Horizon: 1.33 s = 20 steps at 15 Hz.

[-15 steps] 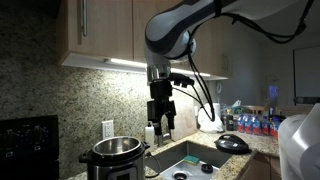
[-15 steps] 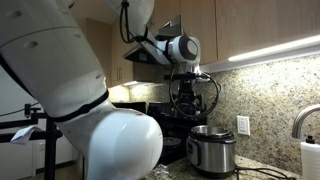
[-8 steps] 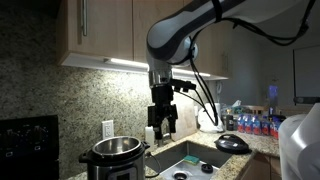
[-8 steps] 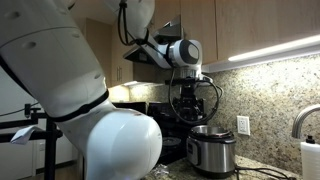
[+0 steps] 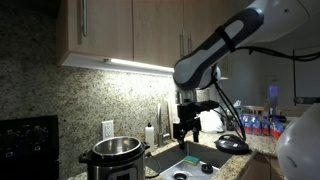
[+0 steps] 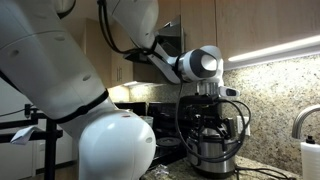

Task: Pick up the black lid on the right and put it on top of the rice cooker on the left

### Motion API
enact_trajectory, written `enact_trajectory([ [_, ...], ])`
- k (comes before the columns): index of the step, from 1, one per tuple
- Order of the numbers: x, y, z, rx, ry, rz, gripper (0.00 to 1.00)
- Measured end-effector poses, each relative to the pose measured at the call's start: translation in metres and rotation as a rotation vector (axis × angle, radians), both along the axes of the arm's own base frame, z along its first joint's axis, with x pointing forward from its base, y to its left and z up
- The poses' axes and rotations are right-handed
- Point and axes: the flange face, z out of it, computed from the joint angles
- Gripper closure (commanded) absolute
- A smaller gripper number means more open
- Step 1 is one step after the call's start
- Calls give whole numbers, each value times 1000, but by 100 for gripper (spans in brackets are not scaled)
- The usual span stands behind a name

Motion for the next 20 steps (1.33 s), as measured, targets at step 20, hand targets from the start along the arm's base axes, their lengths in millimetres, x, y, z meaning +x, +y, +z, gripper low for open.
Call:
enact_trajectory([
  [20, -8, -214, -33, -302, 6, -208, 0],
])
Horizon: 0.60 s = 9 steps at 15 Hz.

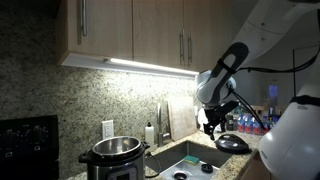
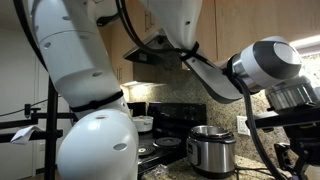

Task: Pick up the black lid on the right and put it on top of the rice cooker on the left

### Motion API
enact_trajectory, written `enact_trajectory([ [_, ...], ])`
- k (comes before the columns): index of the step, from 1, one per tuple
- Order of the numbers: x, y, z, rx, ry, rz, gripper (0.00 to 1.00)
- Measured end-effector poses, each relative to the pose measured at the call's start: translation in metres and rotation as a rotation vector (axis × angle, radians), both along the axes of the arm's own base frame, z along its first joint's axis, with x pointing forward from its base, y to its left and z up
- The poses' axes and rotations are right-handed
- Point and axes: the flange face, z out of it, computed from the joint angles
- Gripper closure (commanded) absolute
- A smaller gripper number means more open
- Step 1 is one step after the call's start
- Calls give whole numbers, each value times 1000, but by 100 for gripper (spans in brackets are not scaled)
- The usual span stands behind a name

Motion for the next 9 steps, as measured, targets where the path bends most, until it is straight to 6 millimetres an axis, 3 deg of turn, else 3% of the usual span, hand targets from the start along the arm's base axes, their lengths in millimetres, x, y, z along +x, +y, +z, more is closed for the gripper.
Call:
enact_trajectory([
  [3, 9, -32, -20, -69, -14, -11, 0],
  [9, 27, -121, -49, -219, 5, -42, 0],
])
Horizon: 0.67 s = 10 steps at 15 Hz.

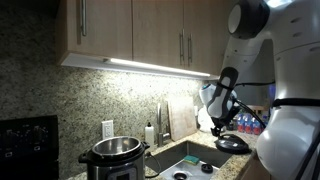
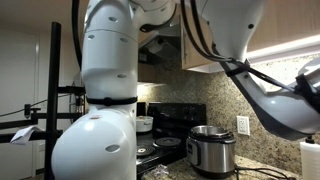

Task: Pick up the black lid on the right and put it on top of the rice cooker on the left

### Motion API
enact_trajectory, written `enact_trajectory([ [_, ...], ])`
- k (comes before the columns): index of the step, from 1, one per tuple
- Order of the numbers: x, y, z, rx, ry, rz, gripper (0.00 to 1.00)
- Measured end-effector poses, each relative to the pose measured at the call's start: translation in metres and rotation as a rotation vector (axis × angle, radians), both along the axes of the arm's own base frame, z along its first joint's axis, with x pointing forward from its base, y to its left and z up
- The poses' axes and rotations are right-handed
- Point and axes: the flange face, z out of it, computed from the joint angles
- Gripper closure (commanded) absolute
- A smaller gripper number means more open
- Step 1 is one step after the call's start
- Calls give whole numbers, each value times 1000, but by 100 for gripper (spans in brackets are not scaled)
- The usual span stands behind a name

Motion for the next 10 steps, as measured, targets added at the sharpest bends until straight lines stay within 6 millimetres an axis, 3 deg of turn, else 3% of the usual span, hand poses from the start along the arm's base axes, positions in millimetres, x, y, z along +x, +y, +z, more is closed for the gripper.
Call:
enact_trajectory([
  [7, 23, -86, -40, -86, 71, -72, 0],
  [10, 25, -100, -43, -96, 67, -103, 0],
])
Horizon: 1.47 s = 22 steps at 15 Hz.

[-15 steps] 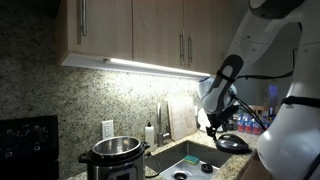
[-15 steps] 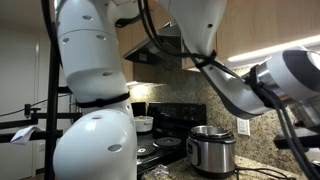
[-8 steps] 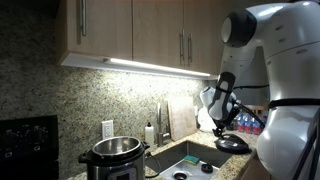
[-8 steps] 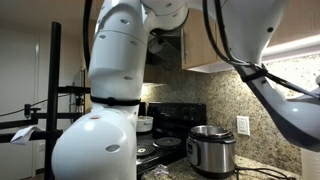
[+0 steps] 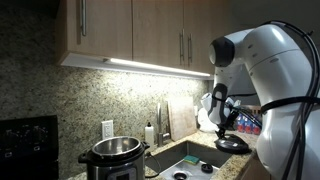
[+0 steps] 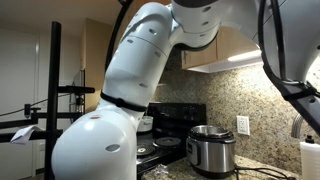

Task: Pick up the black lid on the right and put it on top of the rice cooker on the left

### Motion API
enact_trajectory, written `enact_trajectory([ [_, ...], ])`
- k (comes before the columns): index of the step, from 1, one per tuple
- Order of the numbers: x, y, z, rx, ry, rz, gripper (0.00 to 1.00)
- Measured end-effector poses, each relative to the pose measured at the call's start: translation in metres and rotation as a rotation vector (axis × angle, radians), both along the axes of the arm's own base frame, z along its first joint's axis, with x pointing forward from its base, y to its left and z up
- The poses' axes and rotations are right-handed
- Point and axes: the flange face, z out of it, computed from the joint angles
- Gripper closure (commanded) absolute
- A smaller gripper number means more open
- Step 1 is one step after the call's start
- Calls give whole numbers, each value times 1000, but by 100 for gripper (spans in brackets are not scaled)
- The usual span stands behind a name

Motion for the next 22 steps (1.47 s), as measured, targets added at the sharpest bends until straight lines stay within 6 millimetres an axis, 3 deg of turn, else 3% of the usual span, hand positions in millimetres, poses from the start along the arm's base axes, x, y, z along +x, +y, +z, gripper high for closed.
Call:
enact_trajectory([
  [5, 6, -6, -9, -10, 17, 4, 0],
  [15, 47, -70, -41, -101, 29, -29, 0],
  [22, 43, -125, -42, -168, 1, -125, 0],
])
